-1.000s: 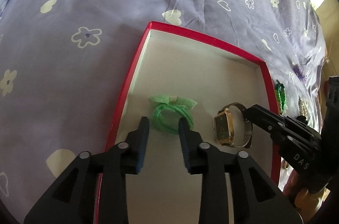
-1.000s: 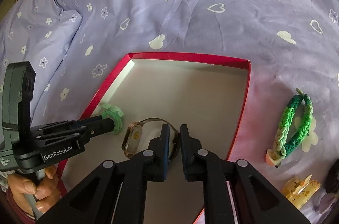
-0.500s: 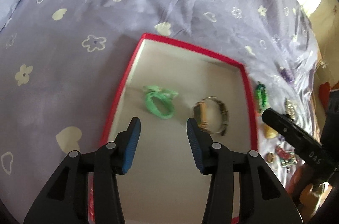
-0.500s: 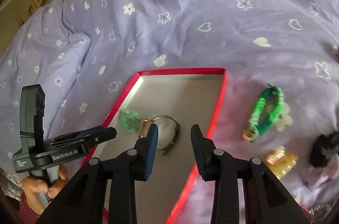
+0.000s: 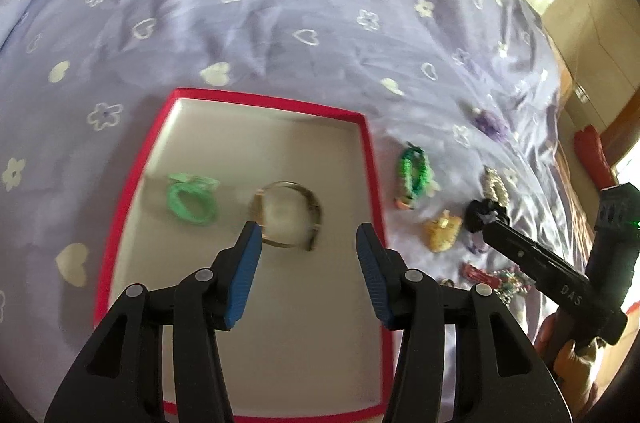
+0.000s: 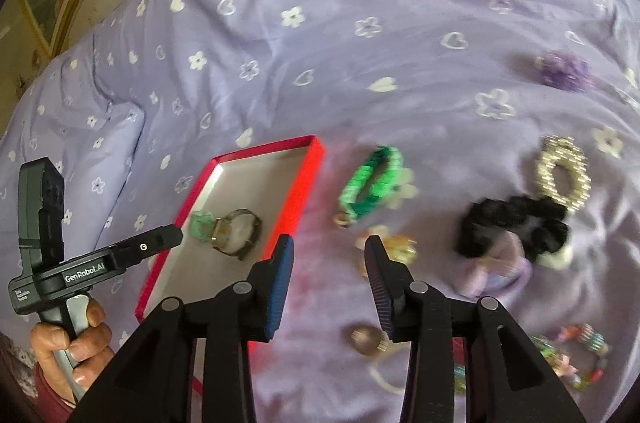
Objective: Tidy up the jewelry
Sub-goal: 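Grasp the green braided bracelet with the left tool while the right grasps the black scrunchie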
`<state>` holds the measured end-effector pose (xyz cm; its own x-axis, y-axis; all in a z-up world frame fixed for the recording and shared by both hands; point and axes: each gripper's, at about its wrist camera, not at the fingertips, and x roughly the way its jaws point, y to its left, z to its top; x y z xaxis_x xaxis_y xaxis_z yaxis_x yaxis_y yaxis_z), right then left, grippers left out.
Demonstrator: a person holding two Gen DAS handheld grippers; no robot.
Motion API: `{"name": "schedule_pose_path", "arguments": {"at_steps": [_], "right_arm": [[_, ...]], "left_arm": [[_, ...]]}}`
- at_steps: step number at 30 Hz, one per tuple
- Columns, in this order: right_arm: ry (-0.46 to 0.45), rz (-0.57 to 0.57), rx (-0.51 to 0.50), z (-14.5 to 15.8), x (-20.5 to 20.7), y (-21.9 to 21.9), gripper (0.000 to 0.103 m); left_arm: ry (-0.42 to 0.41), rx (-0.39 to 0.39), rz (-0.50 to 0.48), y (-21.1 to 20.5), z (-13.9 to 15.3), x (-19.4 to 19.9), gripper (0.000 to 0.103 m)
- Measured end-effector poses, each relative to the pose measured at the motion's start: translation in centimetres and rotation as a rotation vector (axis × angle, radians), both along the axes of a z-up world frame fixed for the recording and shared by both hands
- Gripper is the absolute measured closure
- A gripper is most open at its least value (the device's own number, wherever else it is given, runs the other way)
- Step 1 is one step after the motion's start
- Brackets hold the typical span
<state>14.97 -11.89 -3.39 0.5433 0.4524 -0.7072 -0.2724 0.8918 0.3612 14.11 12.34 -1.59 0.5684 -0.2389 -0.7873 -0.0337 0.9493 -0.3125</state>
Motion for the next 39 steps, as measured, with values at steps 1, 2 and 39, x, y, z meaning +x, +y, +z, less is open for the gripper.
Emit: {"name": "schedule_pose_path", "arguments": {"at_steps": [1,2,39], "right_arm": [[0.0,-0.011,-0.001,0.0,-0.2,-0.6,0.063],[0.001,-0.019,0.0,0.0,-0.4,-1.2,0.063],[0.076,-0.226,0.003,-3.2,2.3,-12.4,0.06]], "left_arm": [[-0.002,-0.001,-0.008,-0.4,0.1,0.0,0.055],[-0.002,-0.001,-0.017,-0.8,0.1,0.0,0.055],[0.034,0.144,-0.251,-13.9,-2.0,8.6,0.055]]}}
